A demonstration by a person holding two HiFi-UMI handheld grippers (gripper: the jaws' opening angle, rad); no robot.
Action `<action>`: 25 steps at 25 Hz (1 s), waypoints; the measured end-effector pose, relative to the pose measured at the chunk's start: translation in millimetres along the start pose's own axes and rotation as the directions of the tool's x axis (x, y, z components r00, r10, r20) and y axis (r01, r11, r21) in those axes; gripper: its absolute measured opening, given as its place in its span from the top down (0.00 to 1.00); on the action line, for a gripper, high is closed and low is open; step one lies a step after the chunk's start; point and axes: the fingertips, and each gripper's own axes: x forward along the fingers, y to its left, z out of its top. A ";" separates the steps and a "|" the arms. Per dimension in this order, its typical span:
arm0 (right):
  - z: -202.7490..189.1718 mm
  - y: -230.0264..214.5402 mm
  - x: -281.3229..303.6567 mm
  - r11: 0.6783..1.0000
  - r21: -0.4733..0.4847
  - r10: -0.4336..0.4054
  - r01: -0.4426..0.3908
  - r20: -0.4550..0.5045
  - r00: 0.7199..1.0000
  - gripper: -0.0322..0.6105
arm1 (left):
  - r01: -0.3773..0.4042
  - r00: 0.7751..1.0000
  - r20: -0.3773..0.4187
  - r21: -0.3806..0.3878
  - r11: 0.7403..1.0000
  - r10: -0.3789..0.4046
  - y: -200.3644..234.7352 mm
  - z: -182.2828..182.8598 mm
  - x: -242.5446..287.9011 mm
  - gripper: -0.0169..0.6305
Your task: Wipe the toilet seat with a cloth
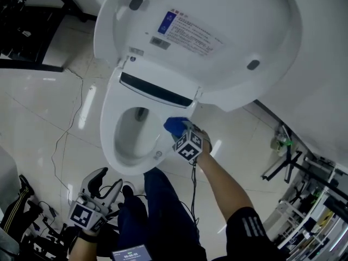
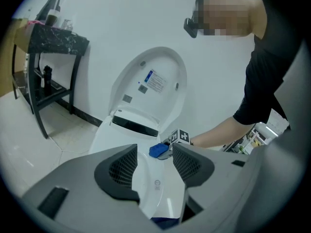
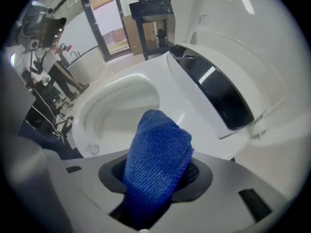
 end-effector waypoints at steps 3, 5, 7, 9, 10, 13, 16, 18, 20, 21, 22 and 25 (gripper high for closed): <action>-15.4 38.6 3.4 0.999 0.009 0.048 -0.048 -0.014 0.999 0.63 | -0.001 1.000 -0.020 -0.019 1.000 0.000 -8.4 -8.8 -5.8 0.61; -20.1 70.0 9.3 0.997 -0.026 0.076 -0.077 -0.032 0.997 0.63 | 0.001 1.000 -0.013 -0.009 1.000 -0.001 -9.1 -14.7 -10.9 0.61; -21.4 101.1 15.4 0.993 -0.068 0.098 -0.101 -0.047 0.994 0.63 | -0.003 1.000 -0.003 -0.005 1.000 0.003 -9.0 -20.6 -16.3 0.61; -20.9 127.1 21.5 0.988 -0.104 0.104 -0.110 -0.059 0.993 0.63 | -0.012 1.000 -0.019 -0.026 1.000 0.012 -13.3 -25.3 -19.7 0.61; -19.7 137.9 25.1 0.988 -0.108 0.108 -0.114 -0.062 0.992 0.63 | -0.017 0.999 -0.035 -0.041 0.999 0.016 -16.2 -27.2 -20.9 0.61; -12.1 163.9 35.0 0.988 -0.072 0.130 -0.134 -0.058 0.990 0.63 | -0.020 1.000 -0.023 -0.033 0.999 0.019 -16.0 -34.6 -27.2 0.61; -3.6 187.6 41.1 0.983 -0.057 0.173 -0.175 -0.045 0.984 0.63 | -0.020 1.000 -0.019 -0.037 0.999 0.019 -18.3 -40.8 -30.1 0.61; -1.1 202.6 44.1 0.976 -0.074 0.203 -0.206 -0.050 0.978 0.63 | -0.020 0.999 -0.028 -0.043 0.999 0.019 -22.4 -41.2 -30.3 0.61; -0.6 208.7 45.5 0.974 -0.064 0.216 -0.219 -0.052 0.975 0.63 | -0.019 1.000 -0.020 -0.040 0.999 0.018 -24.4 -39.1 -32.0 0.61; 1.3 207.2 44.6 0.975 -0.033 0.217 -0.218 -0.038 0.975 0.63 | -0.018 1.000 -0.015 -0.036 0.999 0.018 -24.8 -37.7 -33.5 0.61; 5.6 203.1 41.6 0.976 0.015 0.216 -0.215 -0.010 0.976 0.63 | -0.019 1.000 -0.012 -0.030 0.999 0.018 -25.0 -36.4 -35.2 0.61; 27.4 184.0 16.6 0.950 0.208 0.209 -0.232 0.130 0.969 0.63 | -0.017 1.000 0.005 -0.003 1.000 0.017 -26.0 -31.2 -41.2 0.61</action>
